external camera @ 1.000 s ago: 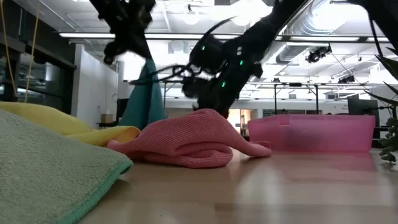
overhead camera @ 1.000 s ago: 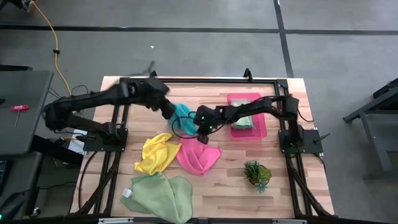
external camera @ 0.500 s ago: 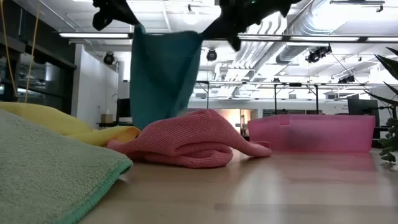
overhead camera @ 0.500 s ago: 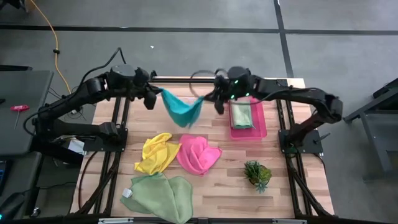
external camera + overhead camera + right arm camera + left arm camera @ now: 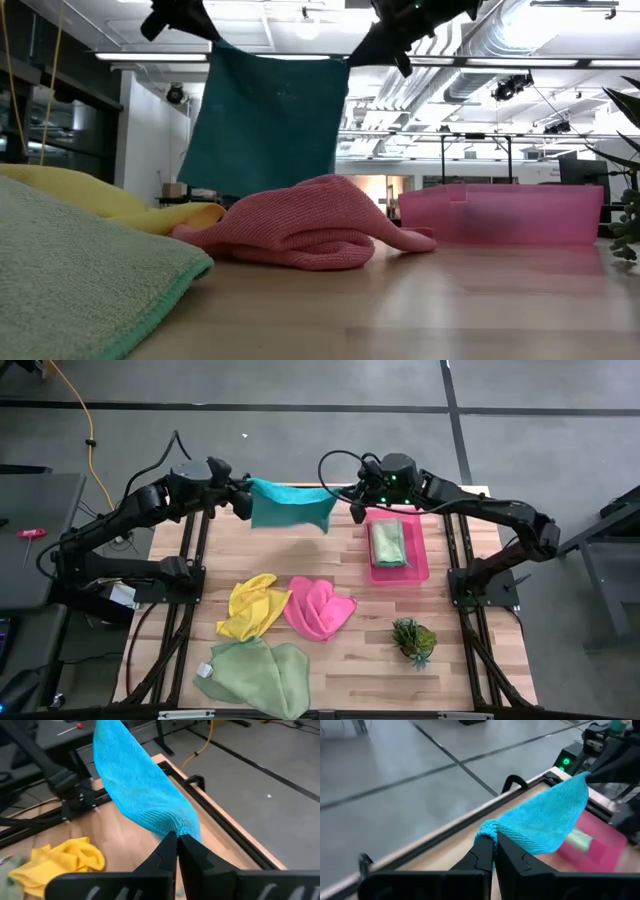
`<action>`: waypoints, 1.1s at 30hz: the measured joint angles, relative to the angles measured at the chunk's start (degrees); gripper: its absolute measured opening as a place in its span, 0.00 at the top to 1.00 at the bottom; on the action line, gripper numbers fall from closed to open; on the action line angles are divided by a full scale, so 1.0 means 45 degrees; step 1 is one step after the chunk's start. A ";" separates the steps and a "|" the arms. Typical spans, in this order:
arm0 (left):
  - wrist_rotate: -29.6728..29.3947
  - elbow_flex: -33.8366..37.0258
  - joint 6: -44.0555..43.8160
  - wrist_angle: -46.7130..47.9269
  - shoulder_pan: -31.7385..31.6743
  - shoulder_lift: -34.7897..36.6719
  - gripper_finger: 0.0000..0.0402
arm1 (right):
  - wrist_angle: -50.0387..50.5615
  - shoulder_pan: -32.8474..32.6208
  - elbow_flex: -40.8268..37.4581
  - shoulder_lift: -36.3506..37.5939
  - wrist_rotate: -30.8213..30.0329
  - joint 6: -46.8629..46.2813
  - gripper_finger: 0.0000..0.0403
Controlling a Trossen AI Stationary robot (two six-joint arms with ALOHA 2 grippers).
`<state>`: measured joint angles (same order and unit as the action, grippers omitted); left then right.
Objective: Fold microfiber towels
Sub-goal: Fold the blue microfiber cloth
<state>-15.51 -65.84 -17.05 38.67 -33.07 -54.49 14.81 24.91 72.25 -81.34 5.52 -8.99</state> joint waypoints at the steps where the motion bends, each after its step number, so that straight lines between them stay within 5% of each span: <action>1: -0.0084 0.0000 0.0291 -0.0043 -0.0034 -0.0079 1.00 | 0.0003 0.0117 0.0000 -0.0020 -0.0065 0.0000 1.00; 11: 0.0061 0.0000 0.2464 -0.0411 -0.2163 -0.1969 1.00 | -0.0034 0.1979 0.0000 -0.0030 -0.0086 0.0337 1.00; 20: 0.2189 0.0000 0.4412 -0.2450 -0.4569 -0.3001 1.00 | -0.0860 0.3227 0.0000 -0.0030 0.0767 0.0894 1.00; 26: 0.2436 -0.0005 0.6040 -0.1492 -0.4766 -0.2889 1.00 | -0.0183 0.2805 0.0000 -0.0034 0.1085 0.1749 1.00; 33: 0.2742 0.1062 0.4572 0.0133 -0.3824 -0.2903 1.00 | 0.1598 0.1698 0.0000 -0.0452 0.0836 0.2012 1.00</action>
<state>-3.17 -61.07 3.52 39.26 -50.28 -67.55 22.00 32.55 72.25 -83.37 9.28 0.06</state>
